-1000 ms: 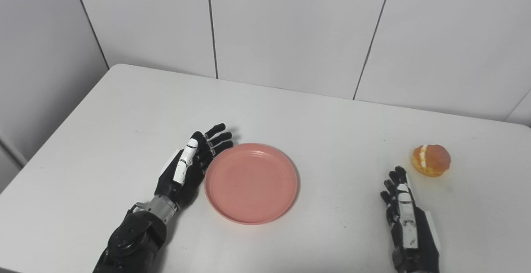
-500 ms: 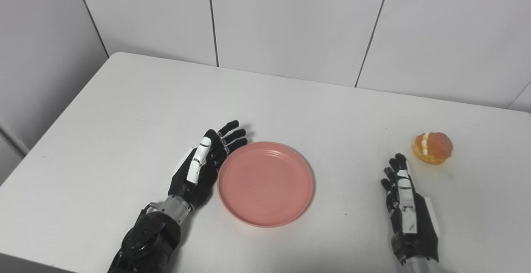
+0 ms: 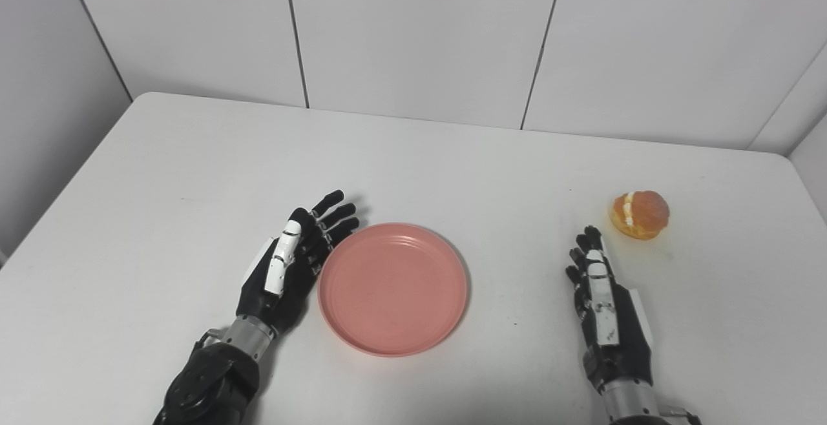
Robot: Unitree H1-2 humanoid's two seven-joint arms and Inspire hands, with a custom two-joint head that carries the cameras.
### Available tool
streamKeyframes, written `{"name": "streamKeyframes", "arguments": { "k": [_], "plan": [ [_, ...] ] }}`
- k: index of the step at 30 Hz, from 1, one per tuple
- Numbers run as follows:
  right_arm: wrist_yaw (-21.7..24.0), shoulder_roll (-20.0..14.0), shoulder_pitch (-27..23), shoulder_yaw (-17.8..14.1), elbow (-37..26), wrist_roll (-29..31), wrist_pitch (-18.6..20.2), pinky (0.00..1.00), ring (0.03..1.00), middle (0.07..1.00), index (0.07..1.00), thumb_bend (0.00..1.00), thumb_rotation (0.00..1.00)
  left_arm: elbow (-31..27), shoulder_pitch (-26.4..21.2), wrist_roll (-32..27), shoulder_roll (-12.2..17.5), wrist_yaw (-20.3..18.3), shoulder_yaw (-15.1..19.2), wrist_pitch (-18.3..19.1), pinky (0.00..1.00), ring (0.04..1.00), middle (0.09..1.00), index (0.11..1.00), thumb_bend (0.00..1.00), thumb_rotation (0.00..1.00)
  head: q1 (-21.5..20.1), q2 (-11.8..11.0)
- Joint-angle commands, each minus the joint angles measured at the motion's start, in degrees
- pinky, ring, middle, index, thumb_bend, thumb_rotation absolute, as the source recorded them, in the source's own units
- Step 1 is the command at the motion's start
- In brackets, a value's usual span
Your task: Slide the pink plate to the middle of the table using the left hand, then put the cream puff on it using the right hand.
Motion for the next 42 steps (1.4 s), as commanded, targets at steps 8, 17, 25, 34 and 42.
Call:
{"name": "streamKeyframes", "arguments": {
  "k": [8,17,25,34,42],
  "plan": [
    [0.0,-0.6,-0.5,-0.2,-4.2,-0.7,-0.8,1.0,1.0,1.0,1.0,0.4,1.0,-0.2,3.1,0.2,0.8,-0.9,-0.9,1.2,0.93,0.869,0.871,0.867,0.49,1.0,-7.2,-1.1],
    [-2.0,-2.6,-3.1,-1.8,-7.1,-5.3,-2.4,1.0,0.969,0.992,1.0,0.5,1.0,3.4,3.1,-0.9,2.5,-3.5,0.0,-2.9,0.93,0.882,0.885,0.877,0.47,1.0,-11.5,-3.0],
    [-3.1,-6.9,-5.6,-2.1,-11.4,-13.9,-1.5,0.99,0.971,0.99,1.0,0.53,1.0,5.9,2.7,-3.6,2.9,-5.1,1.4,-3.9,0.97,0.905,0.902,0.887,0.45,1.0,-13.8,-3.7],
    [-3.5,-11.1,-9.2,-1.8,-13.2,-23.6,0.7,0.9,0.938,0.985,0.995,0.64,0.94,8.2,2.2,-4.6,3.2,-5.2,2.5,-4.7,0.97,0.898,0.888,0.867,0.43,1.0,-17.2,-5.0],
    [-1.8,-15.2,-12.5,-1.4,-13.7,-34.3,5.6,0.82,0.917,0.966,0.978,0.73,0.9,9.4,1.9,-5.7,3.9,-5.6,3.2,-4.2,0.97,0.899,0.891,0.867,0.42,1.0,-18.9,-5.8]
  ]
}}
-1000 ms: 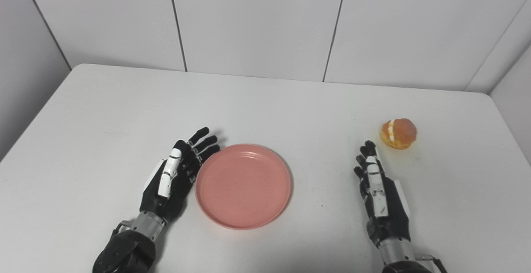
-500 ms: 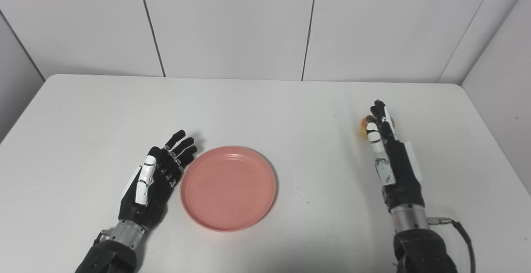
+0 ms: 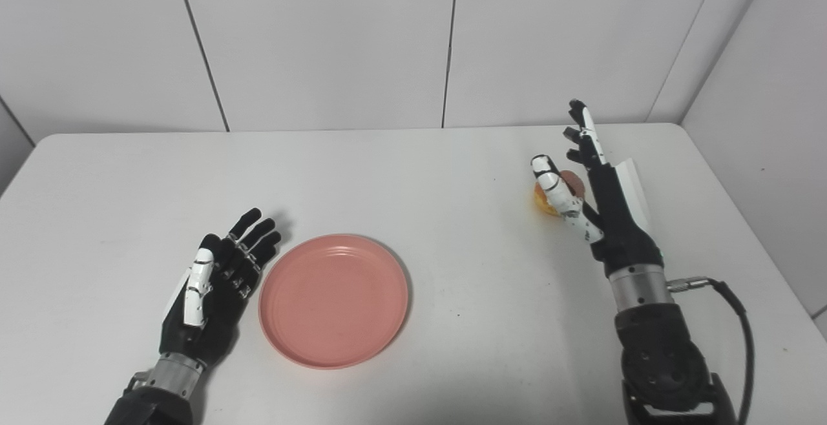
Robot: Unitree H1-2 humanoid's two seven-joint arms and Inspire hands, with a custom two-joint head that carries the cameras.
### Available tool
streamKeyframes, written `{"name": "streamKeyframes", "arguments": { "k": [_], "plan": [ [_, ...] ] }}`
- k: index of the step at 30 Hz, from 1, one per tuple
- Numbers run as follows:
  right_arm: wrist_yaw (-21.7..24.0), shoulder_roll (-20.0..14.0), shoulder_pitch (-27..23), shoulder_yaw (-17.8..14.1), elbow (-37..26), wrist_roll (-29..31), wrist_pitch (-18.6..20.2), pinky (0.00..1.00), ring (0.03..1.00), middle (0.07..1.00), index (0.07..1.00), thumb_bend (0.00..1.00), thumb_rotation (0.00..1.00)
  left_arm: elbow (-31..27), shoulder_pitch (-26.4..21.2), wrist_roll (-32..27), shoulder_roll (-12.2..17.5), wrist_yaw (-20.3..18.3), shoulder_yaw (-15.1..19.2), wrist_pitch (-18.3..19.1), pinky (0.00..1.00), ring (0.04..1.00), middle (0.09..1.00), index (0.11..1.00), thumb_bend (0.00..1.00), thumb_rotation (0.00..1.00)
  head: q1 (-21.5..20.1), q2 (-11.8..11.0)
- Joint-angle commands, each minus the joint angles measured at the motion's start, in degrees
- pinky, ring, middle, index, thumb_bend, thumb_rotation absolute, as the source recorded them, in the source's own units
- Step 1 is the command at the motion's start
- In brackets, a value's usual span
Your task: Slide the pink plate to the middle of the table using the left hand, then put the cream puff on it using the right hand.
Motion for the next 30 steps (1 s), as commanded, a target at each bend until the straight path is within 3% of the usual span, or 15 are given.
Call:
{"name": "streamKeyframes", "arguments": {
  "k": [1,6,10,20,26,30],
  "plan": [
    [-0.1,-1.5,-2.7,-1.0,-1.8,-1.9,2.0,0.82,0.916,0.963,0.975,0.74,0.86,4.3,2.3,-0.2,1.5,-0.4,1.1,0.9,0.97,0.9,0.891,0.867,0.42,1.0,0.0,-0.1],
    [0.1,-2.9,-4.6,-1.5,-0.3,-4.4,3.6,0.81,0.911,0.949,0.978,0.84,0.65,5.0,2.2,-0.1,1.9,-0.8,1.2,0.3,0.97,0.902,0.895,0.872,0.42,1.0,-0.5,-0.4],
    [0.7,-4.8,-5.9,-0.8,1.4,-8.0,3.9,0.81,0.928,0.967,0.976,0.87,0.58,5.8,2.1,-0.4,2.0,-1.2,1.4,0.1,0.96,0.897,0.891,0.871,0.42,1.0,-0.8,-0.4],
    [10.1,-10.8,-11.5,3.2,4.7,-18.5,12.5,0.74,0.93,0.987,0.926,0.96,0.51,6.8,2.0,-0.2,2.2,-1.5,1.8,-0.8,0.95,0.892,0.885,0.864,0.44,1.0,-1.5,-0.8],
    [19.6,-10.8,-14.3,2.6,7.9,-23.0,12.9,0.74,0.941,0.997,0.948,0.96,0.47,7.1,2.0,-0.4,2.5,-1.8,1.9,-1.0,0.94,0.888,0.886,0.867,0.45,1.0,-1.9,-0.8],
    [21.2,-10.9,-16.0,3.3,11.2,-24.4,12.9,0.7,0.918,0.993,0.941,0.98,0.46,7.8,1.8,-0.6,2.8,-2.3,2.1,-1.4,0.93,0.887,0.88,0.86,0.47,1.0,-2.0,-0.8]
  ]
}}
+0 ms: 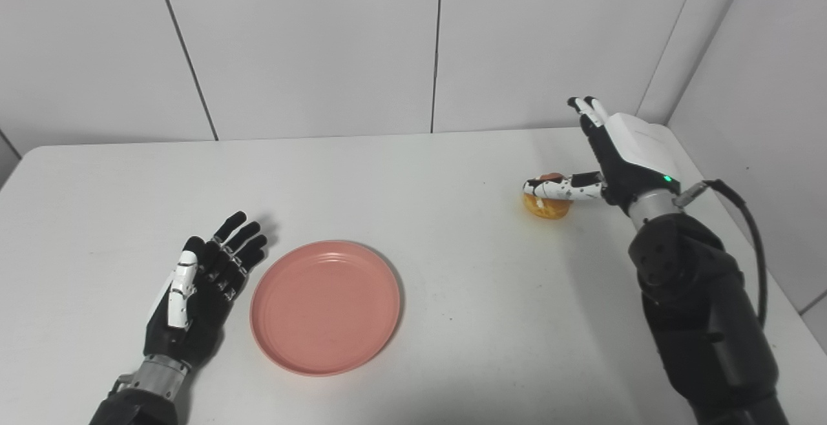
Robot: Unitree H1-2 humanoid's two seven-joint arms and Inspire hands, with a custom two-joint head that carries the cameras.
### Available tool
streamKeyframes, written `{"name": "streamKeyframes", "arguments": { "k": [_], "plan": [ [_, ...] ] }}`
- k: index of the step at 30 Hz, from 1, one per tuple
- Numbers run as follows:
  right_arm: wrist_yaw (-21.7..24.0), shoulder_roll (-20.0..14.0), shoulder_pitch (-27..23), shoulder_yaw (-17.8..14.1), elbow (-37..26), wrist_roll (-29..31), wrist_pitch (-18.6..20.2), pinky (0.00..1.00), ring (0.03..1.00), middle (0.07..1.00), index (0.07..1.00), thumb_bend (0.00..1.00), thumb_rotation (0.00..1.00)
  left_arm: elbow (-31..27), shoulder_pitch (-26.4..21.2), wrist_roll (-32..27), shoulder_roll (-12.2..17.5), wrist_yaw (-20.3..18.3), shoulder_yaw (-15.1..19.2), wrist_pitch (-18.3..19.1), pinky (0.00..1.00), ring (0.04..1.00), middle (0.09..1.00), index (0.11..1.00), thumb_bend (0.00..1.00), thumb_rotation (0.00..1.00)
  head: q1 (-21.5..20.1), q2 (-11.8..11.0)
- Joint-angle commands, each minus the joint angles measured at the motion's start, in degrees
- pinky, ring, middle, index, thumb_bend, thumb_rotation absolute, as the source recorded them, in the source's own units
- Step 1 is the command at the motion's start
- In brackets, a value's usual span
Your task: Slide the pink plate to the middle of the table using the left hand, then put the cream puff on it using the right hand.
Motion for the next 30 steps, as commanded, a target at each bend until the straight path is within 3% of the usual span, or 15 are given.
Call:
{"name": "streamKeyframes", "arguments": {
  "k": [1,21,30],
  "plan": [
    [-0.3,-1.4,-3.2,-0.1,0.8,-1.3,0.2,0.69,0.909,0.989,0.938,0.99,0.46,5.8,3.2,-0.1,1.4,-0.9,1.0,-0.1,0.94,0.891,0.884,0.863,0.47,1.0,0.1,0.0],
    [-3.2,-1.3,-10.3,4.6,17.4,2.6,-0.8,0.67,0.86,0.966,0.928,0.98,0.39,7.1,3.1,-0.1,1.7,-1.8,2.1,-0.4,0.91,0.872,0.868,0.847,0.49,0.98,-0.7,0.4],
    [-4.6,-2.1,-12.8,6.6,23.2,5.7,-1.9,0.72,0.875,0.954,0.929,0.98,0.34,6.4,3.3,-0.2,1.7,-1.7,2.2,0.2,0.9,0.869,0.867,0.847,0.5,0.98,-0.4,0.8]
  ]
}}
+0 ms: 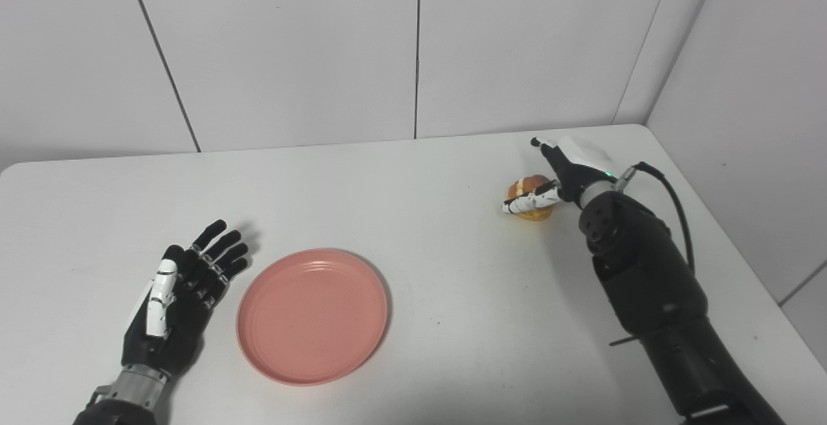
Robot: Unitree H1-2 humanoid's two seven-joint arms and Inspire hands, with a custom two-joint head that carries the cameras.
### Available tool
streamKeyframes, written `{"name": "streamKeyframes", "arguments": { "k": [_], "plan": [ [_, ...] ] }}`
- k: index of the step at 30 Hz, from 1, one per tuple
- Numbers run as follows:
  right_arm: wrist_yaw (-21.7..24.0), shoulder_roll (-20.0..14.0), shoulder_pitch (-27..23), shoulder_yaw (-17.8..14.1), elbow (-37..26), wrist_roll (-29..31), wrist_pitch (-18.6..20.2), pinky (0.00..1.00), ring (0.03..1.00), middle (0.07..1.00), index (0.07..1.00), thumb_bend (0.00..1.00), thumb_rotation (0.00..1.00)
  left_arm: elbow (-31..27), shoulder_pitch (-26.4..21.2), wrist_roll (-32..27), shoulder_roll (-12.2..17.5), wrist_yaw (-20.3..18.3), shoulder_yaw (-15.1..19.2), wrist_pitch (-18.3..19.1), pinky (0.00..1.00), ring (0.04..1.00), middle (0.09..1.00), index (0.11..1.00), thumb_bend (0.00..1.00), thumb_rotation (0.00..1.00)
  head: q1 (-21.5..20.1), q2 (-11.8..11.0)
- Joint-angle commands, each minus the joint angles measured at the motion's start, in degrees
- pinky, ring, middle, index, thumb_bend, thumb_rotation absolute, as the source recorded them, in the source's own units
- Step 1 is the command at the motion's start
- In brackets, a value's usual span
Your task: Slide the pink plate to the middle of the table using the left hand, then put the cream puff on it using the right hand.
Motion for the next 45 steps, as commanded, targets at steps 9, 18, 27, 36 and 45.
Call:
{"name": "streamKeyframes", "arguments": {
  "k": [9,18,27,36,45],
  "plan": [
    [-1.6,-2.0,-4.0,0.7,1.6,2.7,-1.3,0.79,0.916,0.969,0.939,0.96,0.3,3.5,4.9,0.5,1.0,0.2,0.6,0.9,0.91,0.871,0.869,0.849,0.48,1.0,0.4,0.4],
    [-1.0,-2.3,-4.9,1.6,3.2,4.5,-0.5,0.83,0.93,0.96,0.932,0.97,0.28,1.8,5.4,0.4,0.7,0.5,0.5,1.8,0.91,0.866,0.863,0.841,0.47,1.0,0.7,1.0],
    [2.0,-2.9,-5.5,2.2,3.0,1.9,0.7,0.77,0.894,0.919,0.899,0.96,0.29,0.8,5.4,-0.2,0.5,0.5,0.5,3.0,0.92,0.877,0.871,0.851,0.47,1.0,1.0,1.4],
    [3.6,-2.5,-5.5,1.3,3.2,0.3,0.7,0.43,0.519,0.586,0.88,0.89,0.19,0.1,5.7,0.0,0.3,0.7,0.5,3.1,0.92,0.875,0.869,0.851,0.45,1.0,1.1,1.5],
    [0.7,-3.2,-5.4,3.0,5.0,-0.8,0.6,0.55,0.618,0.696,0.771,0.79,0.07,-0.3,5.8,-0.3,0.2,0.7,0.5,3.5,0.95,0.889,0.881,0.865,0.44,1.0,1.0,1.7]
  ]
}}
